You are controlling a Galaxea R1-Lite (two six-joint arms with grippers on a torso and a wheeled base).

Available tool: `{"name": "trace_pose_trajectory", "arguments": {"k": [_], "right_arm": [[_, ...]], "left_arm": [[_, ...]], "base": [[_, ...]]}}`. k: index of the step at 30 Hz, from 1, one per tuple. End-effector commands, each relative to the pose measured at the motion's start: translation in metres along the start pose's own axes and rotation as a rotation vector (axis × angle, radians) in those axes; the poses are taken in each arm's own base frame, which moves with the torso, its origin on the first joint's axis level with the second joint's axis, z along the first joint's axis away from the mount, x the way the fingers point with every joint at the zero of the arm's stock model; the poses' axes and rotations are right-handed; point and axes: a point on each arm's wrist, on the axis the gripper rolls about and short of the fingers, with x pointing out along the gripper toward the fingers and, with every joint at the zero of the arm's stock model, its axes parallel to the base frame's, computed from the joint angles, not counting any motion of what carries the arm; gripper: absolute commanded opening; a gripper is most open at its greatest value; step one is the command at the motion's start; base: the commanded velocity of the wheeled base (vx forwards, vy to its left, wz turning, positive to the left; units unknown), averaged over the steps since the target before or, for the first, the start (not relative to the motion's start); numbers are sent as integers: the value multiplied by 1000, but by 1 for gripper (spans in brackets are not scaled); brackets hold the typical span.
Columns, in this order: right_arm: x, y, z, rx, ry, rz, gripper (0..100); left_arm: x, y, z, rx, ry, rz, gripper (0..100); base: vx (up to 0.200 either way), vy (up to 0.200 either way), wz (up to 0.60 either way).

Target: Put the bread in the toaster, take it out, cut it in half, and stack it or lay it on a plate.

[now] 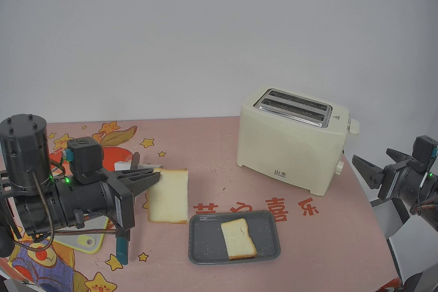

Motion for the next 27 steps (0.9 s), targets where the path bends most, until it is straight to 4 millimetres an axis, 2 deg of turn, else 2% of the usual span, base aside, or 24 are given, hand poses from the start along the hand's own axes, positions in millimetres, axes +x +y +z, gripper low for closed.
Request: {"name": "trace_pose_trajectory", "arguments": {"k": [1,6,12,18,21,27], "right_arm": [[0,-1,1,2,-5,-7,100],[-1,-2,1,4,-9,-6,100],[-4,-2,3,5,-19,-1,100],[-5,-3,5,8,-28,-2,100],[-4,-3,4,7,-25,-1,100],[-4,-3,4,7,-25,-1,100]], "left_arm": [[20,1,-3,-3,54,-1,0],[44,3,-19,-8,151,-5,0],[62,3,-32,-22,229,-28,0],[77,-11,-45,-32,294,-73,0],[84,-21,-46,-77,303,-94,0],[90,-23,-45,-113,309,-91,0]], "base": [[0,0,0],[0,0,0],[0,0,0],[0,0,0],[0,0,0],[0,0,0]]}}
